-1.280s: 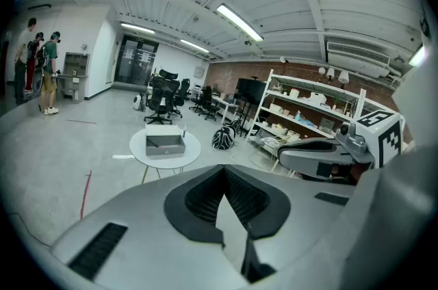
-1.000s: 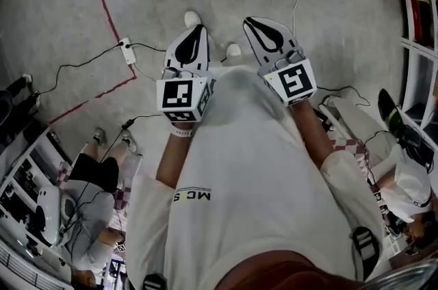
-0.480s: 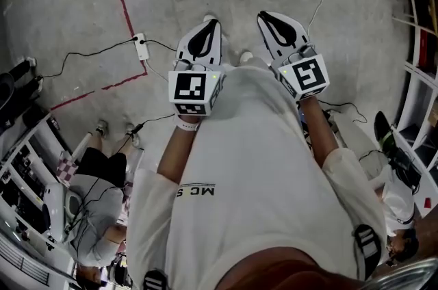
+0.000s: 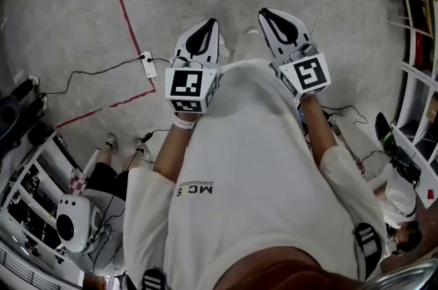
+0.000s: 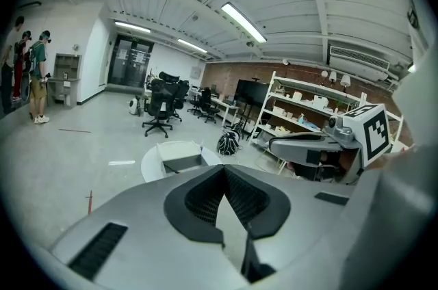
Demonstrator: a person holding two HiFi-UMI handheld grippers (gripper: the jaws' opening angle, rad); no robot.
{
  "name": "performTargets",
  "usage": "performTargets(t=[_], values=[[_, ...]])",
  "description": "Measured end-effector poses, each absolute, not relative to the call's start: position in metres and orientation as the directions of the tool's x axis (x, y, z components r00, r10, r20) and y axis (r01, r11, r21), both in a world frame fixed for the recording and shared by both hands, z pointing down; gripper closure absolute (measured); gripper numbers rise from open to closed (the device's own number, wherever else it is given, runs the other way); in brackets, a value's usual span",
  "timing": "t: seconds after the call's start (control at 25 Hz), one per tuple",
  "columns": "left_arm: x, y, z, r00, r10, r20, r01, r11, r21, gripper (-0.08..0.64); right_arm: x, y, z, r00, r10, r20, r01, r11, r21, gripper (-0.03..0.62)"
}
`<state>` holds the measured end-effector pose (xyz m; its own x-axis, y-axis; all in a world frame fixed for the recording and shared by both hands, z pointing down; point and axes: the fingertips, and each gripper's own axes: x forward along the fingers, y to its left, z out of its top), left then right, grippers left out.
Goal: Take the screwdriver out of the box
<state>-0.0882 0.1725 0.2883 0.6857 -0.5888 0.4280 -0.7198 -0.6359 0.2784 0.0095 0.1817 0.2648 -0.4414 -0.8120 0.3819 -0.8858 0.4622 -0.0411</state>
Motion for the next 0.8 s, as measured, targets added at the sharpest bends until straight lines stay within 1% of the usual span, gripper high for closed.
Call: performTargets(t=[0.28,0.52,0.8], values=[[-0.077,0.128,0.299,0.684,-0.572,0.453,-0.717,-0.639,0.278,0.549,0.012,0.126,0.280,-0.472,-0.781,0.410,-0.868,0.493,-0.059,0.514],[-0.072,0.056,0.296,0.623,-0.622,0.473,-0.772,-0.586,0.245,0.549,0.022,0.054,0.290,-0.533,-0.737,0.416,-0.828,0.555,-0.078,0.512],[-0.047,-0.009,0.299,0.569,-0.657,0.495,-0.812,-0.544,0.211,0.549,0.040,-0.022,0.300,-0.598,-0.683,0.418,-0.771,0.634,-0.067,0.512]])
